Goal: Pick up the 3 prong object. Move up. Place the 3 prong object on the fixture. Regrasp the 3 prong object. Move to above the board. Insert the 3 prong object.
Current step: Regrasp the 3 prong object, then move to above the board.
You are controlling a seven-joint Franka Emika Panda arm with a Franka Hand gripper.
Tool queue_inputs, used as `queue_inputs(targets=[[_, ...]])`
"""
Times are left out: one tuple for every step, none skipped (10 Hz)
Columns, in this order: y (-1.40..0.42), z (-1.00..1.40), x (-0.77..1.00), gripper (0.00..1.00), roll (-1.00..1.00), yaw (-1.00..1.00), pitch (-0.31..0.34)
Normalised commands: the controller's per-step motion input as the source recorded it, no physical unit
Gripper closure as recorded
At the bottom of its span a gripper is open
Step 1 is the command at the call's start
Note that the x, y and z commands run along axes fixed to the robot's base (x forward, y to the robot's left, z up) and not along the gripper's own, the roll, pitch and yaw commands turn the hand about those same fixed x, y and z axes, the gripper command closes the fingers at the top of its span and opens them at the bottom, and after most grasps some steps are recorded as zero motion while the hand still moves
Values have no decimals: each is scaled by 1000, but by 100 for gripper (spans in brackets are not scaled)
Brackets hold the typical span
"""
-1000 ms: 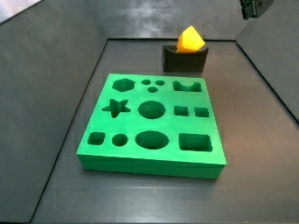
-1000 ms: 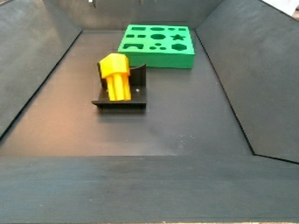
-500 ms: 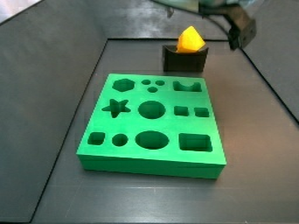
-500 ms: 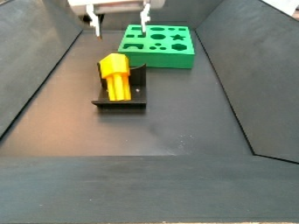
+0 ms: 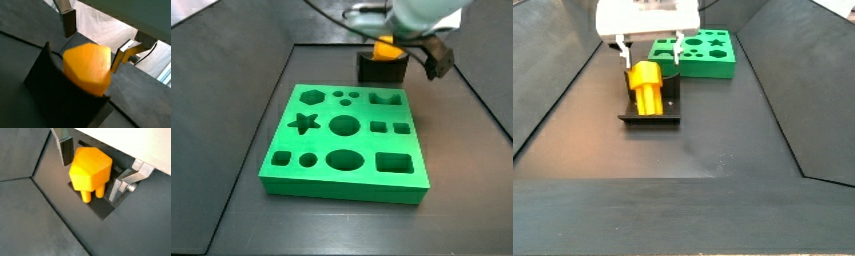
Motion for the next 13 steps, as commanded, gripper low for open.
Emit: queue_inputs(targets=[[17, -814, 101, 0, 75, -22, -55], [11, -621, 81, 0, 70, -26, -34], [7, -432, 75, 0, 64, -23, -16], [7, -340, 73, 0, 66, -22, -8], [-5, -199, 39, 0, 55, -11, 18], [-11, -176, 13, 0, 53, -4, 14], [-9, -175, 14, 0, 53, 3, 14], [-9, -175, 15, 0, 53, 6, 14], [-9, -175, 15, 0, 53, 9, 15], [0, 0, 0, 100, 0, 0, 0], [-58, 1000, -44, 100, 280, 499, 111], [-60, 1000, -44, 100, 269, 495, 105], [-63, 1000, -36, 100, 193, 440, 18]])
